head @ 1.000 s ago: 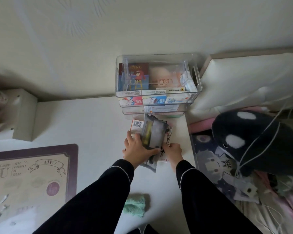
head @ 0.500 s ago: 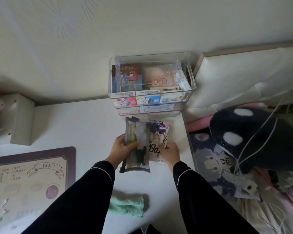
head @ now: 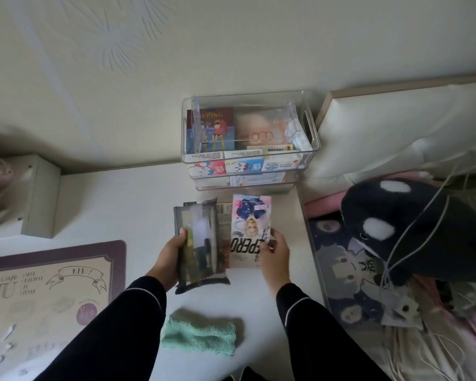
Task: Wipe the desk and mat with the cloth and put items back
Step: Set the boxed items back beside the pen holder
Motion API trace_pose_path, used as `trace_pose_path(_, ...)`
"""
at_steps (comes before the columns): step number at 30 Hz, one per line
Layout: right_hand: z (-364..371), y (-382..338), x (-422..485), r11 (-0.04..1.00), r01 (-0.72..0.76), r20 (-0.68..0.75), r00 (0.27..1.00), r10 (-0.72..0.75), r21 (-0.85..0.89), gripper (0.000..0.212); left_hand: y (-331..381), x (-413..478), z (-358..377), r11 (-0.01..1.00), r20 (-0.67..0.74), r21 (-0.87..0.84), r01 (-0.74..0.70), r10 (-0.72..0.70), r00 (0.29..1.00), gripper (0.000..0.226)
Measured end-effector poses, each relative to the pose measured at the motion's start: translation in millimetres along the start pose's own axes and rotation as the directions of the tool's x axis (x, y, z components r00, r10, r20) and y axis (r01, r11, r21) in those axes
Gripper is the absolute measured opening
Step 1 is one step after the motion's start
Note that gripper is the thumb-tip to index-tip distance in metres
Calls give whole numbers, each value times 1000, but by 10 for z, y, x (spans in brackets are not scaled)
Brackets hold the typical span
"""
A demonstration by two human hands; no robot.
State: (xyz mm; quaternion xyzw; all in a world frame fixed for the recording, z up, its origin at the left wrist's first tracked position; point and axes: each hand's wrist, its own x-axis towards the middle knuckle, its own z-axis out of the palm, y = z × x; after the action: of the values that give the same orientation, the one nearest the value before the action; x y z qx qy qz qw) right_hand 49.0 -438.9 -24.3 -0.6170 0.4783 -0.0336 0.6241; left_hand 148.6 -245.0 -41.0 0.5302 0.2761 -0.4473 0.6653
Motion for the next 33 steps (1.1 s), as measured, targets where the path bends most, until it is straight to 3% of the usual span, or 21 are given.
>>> trace_pose_path(4,314,33,5,976,-12,157,987,47,-217,33,32,-8,-61,995,27,-66,69,-68,997,58)
trace_pose_path(6,430,34,27,959,-33,155,985,80,-282,47,48,-6,-8,997,42,-46,65,-63,997,57)
trace_pose_path(8,537,34,42,963,-71,162,980,116,-258,55,63,-26,80,999,61,-32,44,-42,997,54)
trace_pose_path(11,562,13,30,962,-156,163,967,196,-226,47,93,-49,208,1000,94,-20,16,-14,995,50)
trace_pose_path(14,559,-67,-92,976,-209,245,945,216,-56,57,124,-109,223,999,111,-28,33,-29,993,53)
trace_pose_path(17,650,-173,-279,992,-99,319,940,119,-80,66,142,-204,44,996,98,-73,52,-45,994,57)
trace_pose_path(23,974,-355,-648,983,77,466,885,9,-165,42,305,-499,-621,989,22,-141,-37,40,999,53)
trace_pose_path(26,1271,-468,-845,947,160,457,889,-16,-279,42,448,-673,-1101,979,-29,-169,-115,112,993,52)
trace_pose_path(28,1538,-532,-923,880,281,420,901,-106,-382,47,581,-825,-1374,966,-70,-169,-195,185,980,50)
trace_pose_path(31,2095,-617,-1026,788,384,386,900,-203,-482,47,853,-1074,-1775,899,-282,-29,-438,413,866,36)
trace_pose_path(33,2456,-654,-1059,761,409,366,899,-241,-504,46,1024,-1186,-1977,843,-349,66,-534,521,779,31)
